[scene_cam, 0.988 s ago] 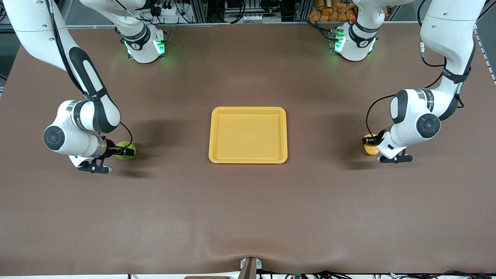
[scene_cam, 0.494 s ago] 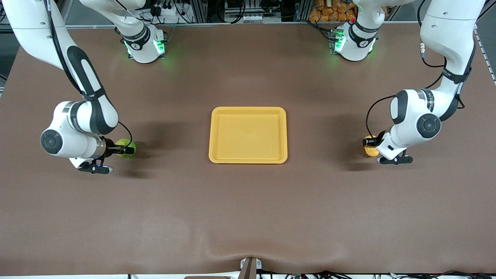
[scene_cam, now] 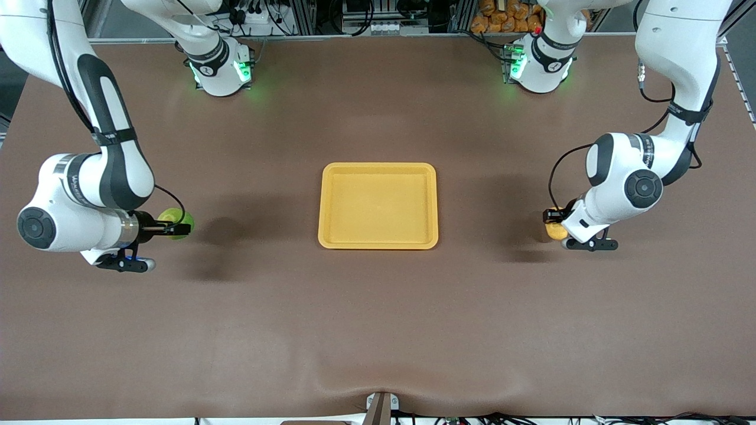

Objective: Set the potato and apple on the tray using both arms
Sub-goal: 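Carry the apple with the right gripper while the left gripper carries potato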

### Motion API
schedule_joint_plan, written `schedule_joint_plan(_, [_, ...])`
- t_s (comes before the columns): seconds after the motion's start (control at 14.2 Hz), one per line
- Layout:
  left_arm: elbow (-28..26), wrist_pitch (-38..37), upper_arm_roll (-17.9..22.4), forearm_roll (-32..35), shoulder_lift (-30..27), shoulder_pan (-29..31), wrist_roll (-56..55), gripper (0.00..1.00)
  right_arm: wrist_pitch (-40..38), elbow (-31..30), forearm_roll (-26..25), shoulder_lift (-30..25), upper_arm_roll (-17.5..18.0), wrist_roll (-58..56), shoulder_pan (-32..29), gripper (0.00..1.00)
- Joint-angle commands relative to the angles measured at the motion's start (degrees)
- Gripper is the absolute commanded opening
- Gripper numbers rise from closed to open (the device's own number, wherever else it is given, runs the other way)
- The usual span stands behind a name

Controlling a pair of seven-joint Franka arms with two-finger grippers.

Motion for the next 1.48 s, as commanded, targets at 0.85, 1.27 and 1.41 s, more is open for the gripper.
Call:
schedule_joint_plan(0.85, [7.7,-3.0,-11.4,-0.2,-0.7,-5.5,-8.6,0.31,-12.7,7.7,1.1,-5.8,0.3,0.8,4.9,0.00])
schedule_joint_plan(1.27, [11.7,-3.0,-11.3,-0.3,2.7,-12.7,-21.8,0.30,-14.3,7.3,3.6,-7.9,0.2,1.4,8.3,0.00])
schedule_joint_plan(1.41, [13.4,-3.0,-11.4,-0.3,3.9,-14.4,-26.1,0.30,-14.3,6.9,3.6,-7.9,0.3,4.1,9.8,0.00])
